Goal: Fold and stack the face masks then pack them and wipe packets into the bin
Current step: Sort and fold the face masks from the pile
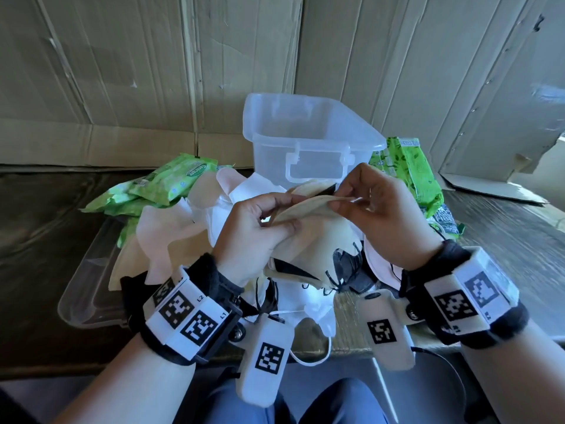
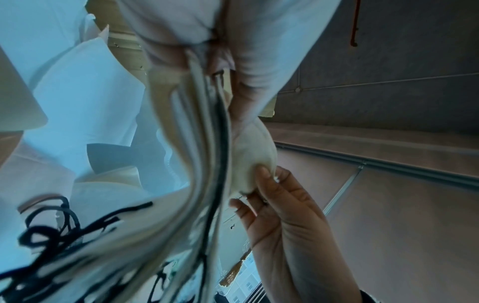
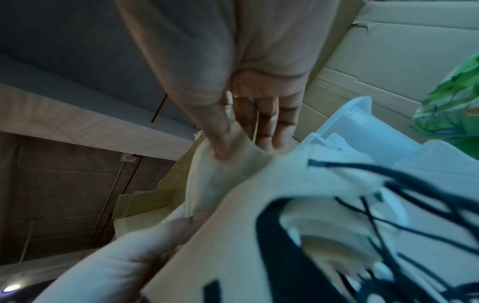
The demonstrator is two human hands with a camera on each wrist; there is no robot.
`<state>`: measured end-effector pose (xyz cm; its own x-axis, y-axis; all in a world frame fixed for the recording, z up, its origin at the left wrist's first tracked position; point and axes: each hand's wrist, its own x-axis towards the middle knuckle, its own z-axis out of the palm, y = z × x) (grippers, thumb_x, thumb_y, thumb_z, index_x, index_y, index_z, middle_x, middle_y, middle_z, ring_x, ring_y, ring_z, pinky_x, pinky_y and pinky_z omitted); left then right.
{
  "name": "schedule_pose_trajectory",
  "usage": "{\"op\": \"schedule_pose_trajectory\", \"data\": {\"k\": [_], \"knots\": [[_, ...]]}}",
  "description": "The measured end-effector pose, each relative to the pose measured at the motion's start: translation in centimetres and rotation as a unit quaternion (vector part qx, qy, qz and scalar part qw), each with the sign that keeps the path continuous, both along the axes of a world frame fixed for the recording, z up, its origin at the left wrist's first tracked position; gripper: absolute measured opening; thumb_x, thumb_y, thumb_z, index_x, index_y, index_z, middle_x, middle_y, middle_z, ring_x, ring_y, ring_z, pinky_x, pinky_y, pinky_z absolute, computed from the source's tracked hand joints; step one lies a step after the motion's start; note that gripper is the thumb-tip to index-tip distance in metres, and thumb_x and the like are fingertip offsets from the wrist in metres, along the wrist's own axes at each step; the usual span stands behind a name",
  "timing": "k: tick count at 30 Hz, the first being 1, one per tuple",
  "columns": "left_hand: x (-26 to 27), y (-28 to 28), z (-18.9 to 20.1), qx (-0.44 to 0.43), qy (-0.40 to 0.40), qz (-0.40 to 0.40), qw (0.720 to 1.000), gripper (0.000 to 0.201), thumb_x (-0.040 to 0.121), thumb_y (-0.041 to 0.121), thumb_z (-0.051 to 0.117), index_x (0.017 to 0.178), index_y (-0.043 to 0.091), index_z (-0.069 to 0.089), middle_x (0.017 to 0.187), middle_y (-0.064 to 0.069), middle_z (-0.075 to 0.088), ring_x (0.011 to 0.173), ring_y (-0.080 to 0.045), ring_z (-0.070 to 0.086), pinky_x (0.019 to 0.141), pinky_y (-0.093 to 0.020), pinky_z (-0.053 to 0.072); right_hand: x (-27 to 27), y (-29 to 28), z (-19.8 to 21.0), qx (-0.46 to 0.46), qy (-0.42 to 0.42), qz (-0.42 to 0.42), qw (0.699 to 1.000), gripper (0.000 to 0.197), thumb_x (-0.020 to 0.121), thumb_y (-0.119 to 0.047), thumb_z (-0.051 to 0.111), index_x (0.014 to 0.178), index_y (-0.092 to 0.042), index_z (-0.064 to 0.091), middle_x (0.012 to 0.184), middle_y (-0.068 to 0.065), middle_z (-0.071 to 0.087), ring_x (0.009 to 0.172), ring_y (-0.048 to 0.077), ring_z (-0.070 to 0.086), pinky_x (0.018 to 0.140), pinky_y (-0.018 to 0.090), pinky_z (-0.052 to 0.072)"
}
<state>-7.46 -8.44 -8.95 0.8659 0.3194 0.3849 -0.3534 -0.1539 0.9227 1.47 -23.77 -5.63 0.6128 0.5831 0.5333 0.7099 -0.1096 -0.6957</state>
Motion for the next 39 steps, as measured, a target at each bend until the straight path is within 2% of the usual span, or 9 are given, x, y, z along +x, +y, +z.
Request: {"op": "schedule_pose_trajectory", "data": {"k": [6,10,12,15,20,26,28,34,39], "knots": [[0.1,-0.2,-0.1,0.002,0.008,-0.014,1.0,0.037,0.079,-0.008,0.063,0.083,0.028,0.069,0.08,0.019,0.071,0.081,0.003,0.064,0.073,-0.008,0.045,0.7,0.2,-0.6,0.024,0.049,0.016,0.998,0.025,0.077,-0.017,0.054,0.092,-0.036,0.049,0.062,0.003,0.051,0.057,0.021,0.044,0.057,0.035,0.036],[0.1,-0.2,0.0,-0.014,0.036,-0.037,0.999,0.021,0.084,0.006,0.064,0.095,0.023,0.071,0.095,0.006,0.073,0.093,-0.01,0.067,0.089,-0.026,0.05,1.0,0.1,-0.4,0.023,0.063,0.002,0.998,0.034,0.075,-0.02,0.054,0.097,-0.043,0.043,0.071,-0.001,0.051,0.064,0.019,0.051,0.061,0.04,0.042],[-0.2,-0.2,0.4,-0.031,0.034,-0.046,0.998,0.013,0.085,0.02,0.062,0.093,0.023,0.072,0.091,0.008,0.074,0.098,-0.004,0.065,0.098,-0.029,0.046,1.2,0.0,0.0,0.011,0.074,0.022,0.997,0.037,0.075,-0.02,0.055,0.097,-0.047,0.044,0.075,0.009,0.052,0.067,0.023,0.052,0.063,0.043,0.043],[-0.4,0.1,1.1,-0.064,0.041,-0.085,0.994,0.025,0.093,0.03,0.048,0.092,0.023,0.071,0.076,0.012,0.073,0.076,0.006,0.066,0.075,-0.009,0.049,1.2,0.1,0.5,-0.018,0.089,0.074,0.993,0.042,0.076,-0.017,0.056,0.102,-0.047,0.042,0.076,0.022,0.052,0.065,0.027,0.051,0.062,0.042,0.041],[-0.2,0.0,0.4,-0.067,0.029,-0.065,0.995,0.021,0.069,0.021,0.068,0.089,0.021,0.075,0.093,0.003,0.074,0.092,-0.01,0.067,0.082,-0.019,0.052,0.9,1.1,0.4,-0.044,0.036,0.061,0.997,0.044,0.077,-0.021,0.055,0.11,-0.044,0.037,0.073,0.034,0.045,0.065,0.042,0.048,0.058,0.049,0.039],[0.2,-0.3,-0.1,-0.029,0.028,-0.025,0.999,0.04,0.057,0.014,0.075,0.096,0.02,0.071,0.094,0.001,0.074,0.087,-0.015,0.068,0.084,-0.031,0.055,0.7,0.7,0.3,-0.036,-0.025,-0.009,0.999,0.044,0.078,-0.02,0.055,0.12,-0.021,0.042,0.063,0.021,0.043,0.057,0.033,0.042,0.054,0.028,0.032],[0.3,-0.4,-0.2,-0.009,0.025,-0.015,1.0,0.037,0.058,0.014,0.073,0.092,0.026,0.071,0.092,0.005,0.074,0.087,-0.014,0.068,0.084,-0.033,0.054,0.6,0.4,0.4,-0.048,-0.054,-0.035,0.997,0.04,0.079,-0.021,0.059,0.117,-0.019,0.047,0.059,0.005,0.043,0.052,0.015,0.042,0.055,0.022,0.032],[0.1,-0.4,0.0,0.035,-0.018,-0.016,0.999,0.052,0.067,-0.007,0.072,0.101,0.032,0.061,0.085,0.01,0.073,0.08,-0.007,0.067,0.073,-0.019,0.051,-0.1,-0.1,0.6,-0.091,-0.138,-0.055,0.985,0.036,0.065,-0.03,0.077,0.1,-0.025,0.066,0.092,-0.013,0.041,0.083,-0.007,0.045,0.074,0.001,0.032],[0.0,-0.3,-0.1,0.054,-0.016,-0.015,0.998,0.053,0.063,0.003,0.069,0.102,0.037,0.056,0.085,0.007,0.073,0.072,-0.008,0.066,0.072,-0.02,0.051,0.0,0.1,0.4,-0.117,-0.14,-0.058,0.982,0.039,0.069,-0.029,0.077,0.105,-0.023,0.063,0.096,-0.009,0.038,0.082,0.001,0.041,0.077,-0.001,0.029]]}}
